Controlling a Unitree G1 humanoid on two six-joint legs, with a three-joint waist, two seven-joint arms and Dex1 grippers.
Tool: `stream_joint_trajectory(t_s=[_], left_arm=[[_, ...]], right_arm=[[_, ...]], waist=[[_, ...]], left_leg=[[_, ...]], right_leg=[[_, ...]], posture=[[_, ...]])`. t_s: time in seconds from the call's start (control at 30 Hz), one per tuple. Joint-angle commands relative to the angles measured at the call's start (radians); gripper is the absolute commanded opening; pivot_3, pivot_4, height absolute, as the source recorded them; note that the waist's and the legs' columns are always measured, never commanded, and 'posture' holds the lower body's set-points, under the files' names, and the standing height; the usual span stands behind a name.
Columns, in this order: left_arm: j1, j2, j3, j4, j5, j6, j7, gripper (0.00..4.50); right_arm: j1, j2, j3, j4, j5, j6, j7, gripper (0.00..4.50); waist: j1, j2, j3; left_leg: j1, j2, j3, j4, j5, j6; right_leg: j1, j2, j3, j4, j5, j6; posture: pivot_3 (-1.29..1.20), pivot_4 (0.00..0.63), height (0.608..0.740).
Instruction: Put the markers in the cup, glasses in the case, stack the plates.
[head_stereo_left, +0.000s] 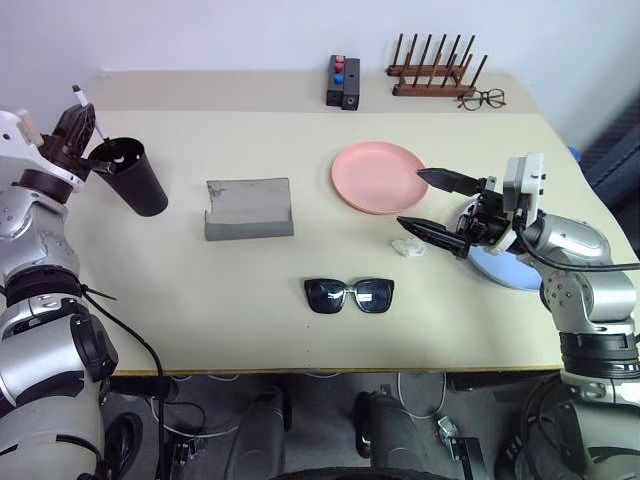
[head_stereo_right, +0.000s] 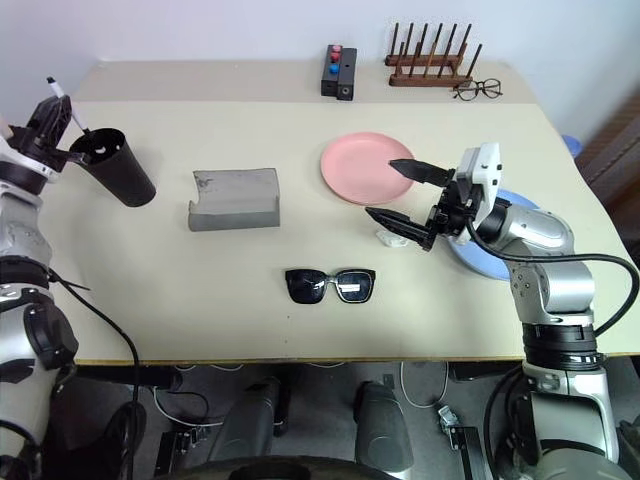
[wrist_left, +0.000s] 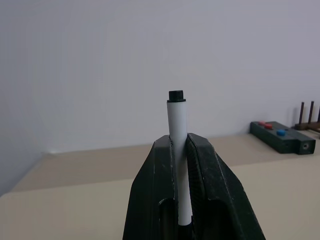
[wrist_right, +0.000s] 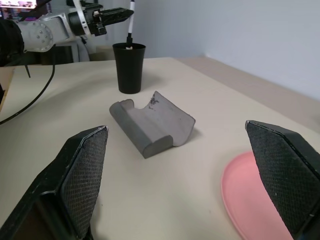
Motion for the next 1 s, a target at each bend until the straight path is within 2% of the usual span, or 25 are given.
stream_joint_trajectory(t_s=[0.03,0.07,0.17,0.37,0.4,0.57,0.73,0.87,1.0], left_arm=[[0.002,0.016,0.013,0.002,-0.004,-0.026,0.011,0.1],[0.002,0.016,0.015,0.005,-0.006,-0.025,0.016,0.1],[0.0,0.014,0.017,0.009,-0.014,-0.02,0.014,1.16],[0.003,0.017,0.015,0.004,-0.011,-0.021,0.021,4.16],[0.002,0.018,0.016,-0.005,-0.015,-0.017,0.021,4.47],[-0.003,0.022,0.002,-0.083,-0.019,0.018,0.011,4.47],[0.02,0.03,-0.01,-0.259,-0.055,0.149,-0.029,4.47],[0.08,0.032,-0.086,-0.542,-0.178,0.468,-0.189,4.47],[0.127,0.019,-0.172,-0.727,-0.24,0.653,-0.27,4.47]], right_arm=[[-0.001,-0.017,-0.029,-0.045,0.02,-0.002,-0.003,4.5],[-0.001,-0.017,-0.028,-0.044,0.02,-0.003,-0.003,4.5],[-0.006,-0.016,-0.025,-0.04,0.021,-0.003,-0.005,4.5],[-0.008,-0.017,-0.024,-0.036,0.019,-0.004,-0.004,4.5],[-0.008,-0.017,-0.024,-0.035,0.019,-0.004,-0.004,4.5],[-0.013,-0.015,-0.022,-0.026,0.016,-0.009,-0.002,4.5],[-0.019,-0.012,-0.02,-0.017,0.013,-0.015,0.001,4.5],[-0.026,-0.012,-0.02,-0.004,0.016,-0.02,0.015,4.5],[-0.032,-0.015,-0.02,0.007,0.017,-0.03,0.036,4.5]], waist=[[-0.001,0.0,0.0],[-0.001,0.0,0.0],[0.0,0.0,0.0],[0.001,0.0,0.0],[0.001,0.0,0.0],[0.0,0.0,0.0],[0.0,0.0,0.0],[-0.002,0.0,0.0],[0.001,0.0,0.0]], left_leg=[[0.0,0.0,0.0,0.0,0.0,0.0],[0.0,0.0,0.0,0.0,0.0,0.0],[0.0,0.0,0.0,0.0,0.0,0.0],[0.0,0.0,0.0,0.0,0.0,0.0],[0.0,0.0,0.0,0.0,0.0,0.0],[0.0,0.0,0.0,0.0,0.0,0.0],[0.0,0.0,0.0,0.0,0.0,0.0],[0.0,0.0,0.0,0.0,0.0,0.0],[0.001,0.0,0.0,0.001,0.0,0.0]], right_leg=[[0.0,0.0,0.0,0.0,0.0,0.0],[0.0,0.0,0.0,0.001,0.0,0.0],[0.0,0.0,0.0,0.001,0.0,0.0],[0.0,0.0,0.0,0.001,0.0,0.0],[0.0,0.0,0.0,0.001,0.0,0.0],[0.0,0.0,0.0,0.001,0.0,0.0],[0.0,0.0,0.0,0.001,0.0,0.0],[0.0,0.0,0.0,0.002,0.0,0.0],[0.0,0.0,0.001,0.002,0.0,0.0]], posture=[[0.0,0.15,0.74],[0.0,0.15,0.74],[0.0,0.15,0.74],[0.0,0.15,0.74],[0.0,0.15,0.74],[0.0,0.15,0.74],[0.0,0.15,0.74],[0.0,0.15,0.74],[0.0,0.15,0.74]])
